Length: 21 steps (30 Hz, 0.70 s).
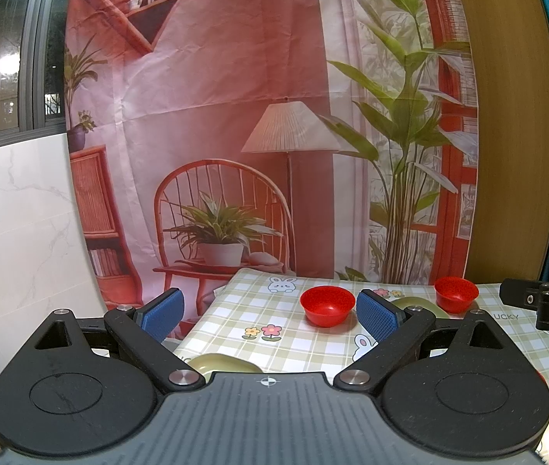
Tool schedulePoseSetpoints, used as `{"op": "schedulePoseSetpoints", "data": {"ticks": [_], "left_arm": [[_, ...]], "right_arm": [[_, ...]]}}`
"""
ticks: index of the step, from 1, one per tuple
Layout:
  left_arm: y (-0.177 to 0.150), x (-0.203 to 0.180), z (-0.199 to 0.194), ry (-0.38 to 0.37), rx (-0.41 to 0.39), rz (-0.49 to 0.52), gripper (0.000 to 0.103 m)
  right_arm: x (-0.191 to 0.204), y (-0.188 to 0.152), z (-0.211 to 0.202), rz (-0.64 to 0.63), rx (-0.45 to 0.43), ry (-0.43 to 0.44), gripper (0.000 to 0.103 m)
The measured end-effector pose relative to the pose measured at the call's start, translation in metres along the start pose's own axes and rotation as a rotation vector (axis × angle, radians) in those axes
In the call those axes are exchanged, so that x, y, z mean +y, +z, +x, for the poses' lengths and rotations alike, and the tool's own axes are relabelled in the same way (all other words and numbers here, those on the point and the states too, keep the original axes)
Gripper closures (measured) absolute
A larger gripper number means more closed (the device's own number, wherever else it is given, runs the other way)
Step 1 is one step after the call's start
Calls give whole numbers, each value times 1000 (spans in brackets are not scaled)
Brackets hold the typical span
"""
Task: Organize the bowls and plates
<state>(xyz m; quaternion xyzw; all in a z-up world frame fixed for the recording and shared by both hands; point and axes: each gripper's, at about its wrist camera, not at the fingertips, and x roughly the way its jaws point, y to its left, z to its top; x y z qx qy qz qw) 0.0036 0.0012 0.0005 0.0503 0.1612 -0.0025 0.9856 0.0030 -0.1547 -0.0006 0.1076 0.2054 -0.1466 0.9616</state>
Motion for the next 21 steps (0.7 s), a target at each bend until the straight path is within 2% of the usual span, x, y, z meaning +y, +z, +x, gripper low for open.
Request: {"op": "schedulePoseSetpoints", "data": {"ticks": [21], "left_arm": [[-2,-1,0,-1,4,-1,6]], "right_arm": [[-1,0,0,2,1,0,0]]}}
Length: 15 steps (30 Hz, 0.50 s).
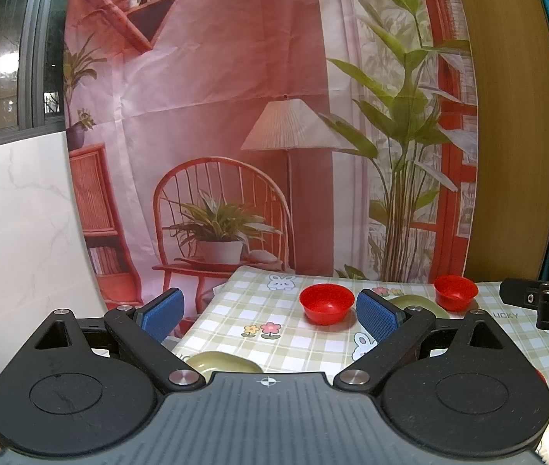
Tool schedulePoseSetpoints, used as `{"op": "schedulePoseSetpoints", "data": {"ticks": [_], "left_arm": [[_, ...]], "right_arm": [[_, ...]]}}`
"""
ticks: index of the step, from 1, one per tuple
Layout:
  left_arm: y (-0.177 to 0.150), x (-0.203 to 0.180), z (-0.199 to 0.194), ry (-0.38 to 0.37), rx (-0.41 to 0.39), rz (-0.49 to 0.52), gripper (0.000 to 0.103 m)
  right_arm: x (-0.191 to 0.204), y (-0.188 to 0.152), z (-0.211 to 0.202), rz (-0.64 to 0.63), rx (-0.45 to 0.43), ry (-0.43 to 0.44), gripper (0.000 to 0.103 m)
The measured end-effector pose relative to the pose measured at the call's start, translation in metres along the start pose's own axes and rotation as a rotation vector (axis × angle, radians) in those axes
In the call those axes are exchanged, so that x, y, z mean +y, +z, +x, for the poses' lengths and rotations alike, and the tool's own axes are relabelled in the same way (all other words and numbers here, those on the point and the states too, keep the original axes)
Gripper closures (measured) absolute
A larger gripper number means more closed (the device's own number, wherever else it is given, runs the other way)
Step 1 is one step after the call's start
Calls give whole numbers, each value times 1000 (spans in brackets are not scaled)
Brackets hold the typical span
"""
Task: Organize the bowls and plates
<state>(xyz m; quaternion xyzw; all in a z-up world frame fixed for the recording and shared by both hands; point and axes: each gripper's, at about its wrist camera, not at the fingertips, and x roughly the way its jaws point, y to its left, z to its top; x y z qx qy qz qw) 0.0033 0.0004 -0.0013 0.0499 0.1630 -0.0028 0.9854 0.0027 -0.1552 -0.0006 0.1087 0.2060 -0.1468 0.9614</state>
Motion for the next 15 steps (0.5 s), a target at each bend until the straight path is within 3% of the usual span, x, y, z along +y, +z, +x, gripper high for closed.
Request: {"op": "schedulePoseSetpoints", "data": {"ticks": [15], "left_arm": [[-2,-2,22,34,53,22,6]], "right_arm": [[-14,14,11,-17,-44,24,0]]}}
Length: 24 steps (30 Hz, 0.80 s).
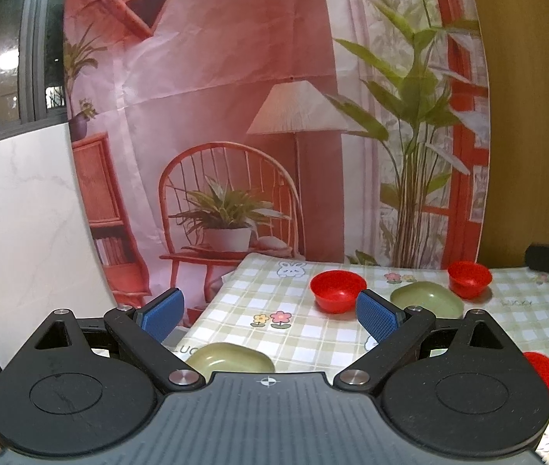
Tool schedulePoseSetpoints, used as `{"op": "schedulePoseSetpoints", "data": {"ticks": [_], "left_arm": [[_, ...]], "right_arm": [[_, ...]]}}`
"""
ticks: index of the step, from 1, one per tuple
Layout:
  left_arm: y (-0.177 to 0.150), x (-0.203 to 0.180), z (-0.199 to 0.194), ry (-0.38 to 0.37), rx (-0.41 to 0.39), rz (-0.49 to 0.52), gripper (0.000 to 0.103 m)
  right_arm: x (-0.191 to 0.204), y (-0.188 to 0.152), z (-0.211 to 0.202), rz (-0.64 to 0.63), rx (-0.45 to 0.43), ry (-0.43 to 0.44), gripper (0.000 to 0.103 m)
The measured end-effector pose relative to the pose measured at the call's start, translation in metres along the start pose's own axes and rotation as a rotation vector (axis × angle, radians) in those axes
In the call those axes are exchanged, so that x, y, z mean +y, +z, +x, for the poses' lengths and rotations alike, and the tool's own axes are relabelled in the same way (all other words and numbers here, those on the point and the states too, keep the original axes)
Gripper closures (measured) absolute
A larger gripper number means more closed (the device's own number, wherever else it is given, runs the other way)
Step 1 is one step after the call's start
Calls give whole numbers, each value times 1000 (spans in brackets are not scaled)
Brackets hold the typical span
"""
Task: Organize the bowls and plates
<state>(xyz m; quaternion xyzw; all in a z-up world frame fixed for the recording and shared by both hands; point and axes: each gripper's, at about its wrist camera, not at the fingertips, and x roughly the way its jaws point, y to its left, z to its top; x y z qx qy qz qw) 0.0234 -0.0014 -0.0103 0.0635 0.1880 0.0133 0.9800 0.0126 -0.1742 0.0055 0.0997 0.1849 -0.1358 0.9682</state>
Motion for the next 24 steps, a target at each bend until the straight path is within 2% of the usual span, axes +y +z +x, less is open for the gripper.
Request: {"op": "schedulePoseSetpoints", "data": {"ticks": [6,10,13,16,19,20,24], "left_arm": [[7,-8,29,5,-4,28,7],[16,-18,48,-17,-14,60,14],[21,-27,59,-29,-34,81,17],[21,-33,74,-62,-41,68,26],[18,-38,94,-113,-12,40,36],[16,-40,101,-119,0,43,41],[9,-45,128,-119,24,53,49]], "right_arm": [[-17,15,23,-19,-25,-7,2],[-28,21,44,-35,-34,-27,8],[-32,20,61,-34,-25,-30,17],[-35,15,79,-38,-1,-24,25],[-38,5,96,-40,30,-20,35],[-39,1,102,-38,43,-20,39],[-45,-15,120,-19,78,-39,52]]}}
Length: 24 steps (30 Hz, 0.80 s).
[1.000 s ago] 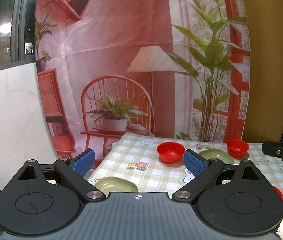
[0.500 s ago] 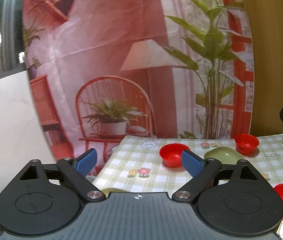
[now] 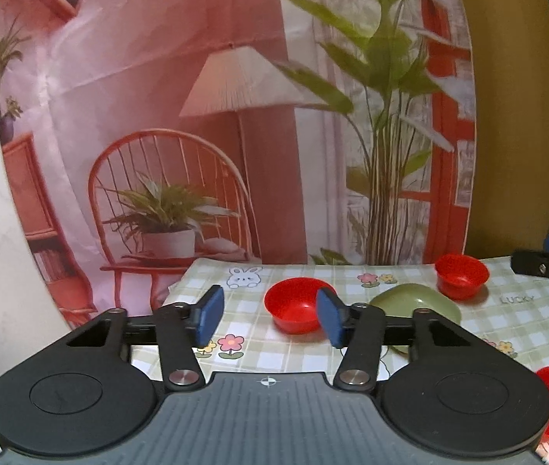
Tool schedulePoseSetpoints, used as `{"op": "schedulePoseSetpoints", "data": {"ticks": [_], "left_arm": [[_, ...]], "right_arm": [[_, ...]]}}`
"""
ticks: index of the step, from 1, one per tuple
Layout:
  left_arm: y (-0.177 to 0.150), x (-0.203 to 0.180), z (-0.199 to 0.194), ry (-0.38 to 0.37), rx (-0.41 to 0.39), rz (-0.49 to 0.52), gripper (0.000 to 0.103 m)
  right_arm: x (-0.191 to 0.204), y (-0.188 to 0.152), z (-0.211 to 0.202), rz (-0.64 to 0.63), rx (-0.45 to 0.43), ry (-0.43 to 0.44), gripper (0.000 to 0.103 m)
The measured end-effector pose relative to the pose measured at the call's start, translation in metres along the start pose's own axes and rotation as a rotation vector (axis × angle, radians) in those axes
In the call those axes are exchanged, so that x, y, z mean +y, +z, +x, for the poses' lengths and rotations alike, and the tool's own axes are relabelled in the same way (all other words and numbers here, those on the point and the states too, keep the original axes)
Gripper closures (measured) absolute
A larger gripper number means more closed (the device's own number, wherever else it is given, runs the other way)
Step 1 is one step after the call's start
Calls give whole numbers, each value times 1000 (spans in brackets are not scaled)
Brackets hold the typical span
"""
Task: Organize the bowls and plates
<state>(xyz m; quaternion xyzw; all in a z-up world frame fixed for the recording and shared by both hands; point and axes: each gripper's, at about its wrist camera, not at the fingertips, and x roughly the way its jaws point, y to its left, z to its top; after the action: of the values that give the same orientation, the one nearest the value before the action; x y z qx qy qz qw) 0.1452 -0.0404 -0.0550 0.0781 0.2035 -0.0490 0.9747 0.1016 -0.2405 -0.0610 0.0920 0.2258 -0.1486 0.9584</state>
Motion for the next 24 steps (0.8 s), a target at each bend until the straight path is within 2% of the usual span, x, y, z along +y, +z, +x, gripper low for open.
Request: {"op": "schedulePoseSetpoints", "data": {"ticks": [2,4,6,7,9,11,13,16,24], "left_arm": [[-1,1,10,-3,-5,-7,50],[-1,1,19,-7,-6,-3,51],[-1,0,26,-1,-10,9,55],[0,-1,29,-5,-13,15,60],[-2,1,34,-35,-6,10,64],[-6,-1,39,-55,17,2,67],[-13,-5,44,-90,45,6,67],[-30,-14,52,-117,112,27,75],[-73,-20,73,-214,280,-25,75]], "right_arm": [[-4,-7,9,12,14,-6,61],[-9,-13,16,25,32,-10,65],[-13,-20,23,34,46,-15,72],[-14,-23,26,39,53,-18,76],[-17,-29,32,51,68,-13,82],[-20,-35,38,74,86,-1,93],[-21,-41,44,87,107,9,94],[-20,-51,50,93,136,22,95],[-12,-82,58,79,246,58,95]]}}
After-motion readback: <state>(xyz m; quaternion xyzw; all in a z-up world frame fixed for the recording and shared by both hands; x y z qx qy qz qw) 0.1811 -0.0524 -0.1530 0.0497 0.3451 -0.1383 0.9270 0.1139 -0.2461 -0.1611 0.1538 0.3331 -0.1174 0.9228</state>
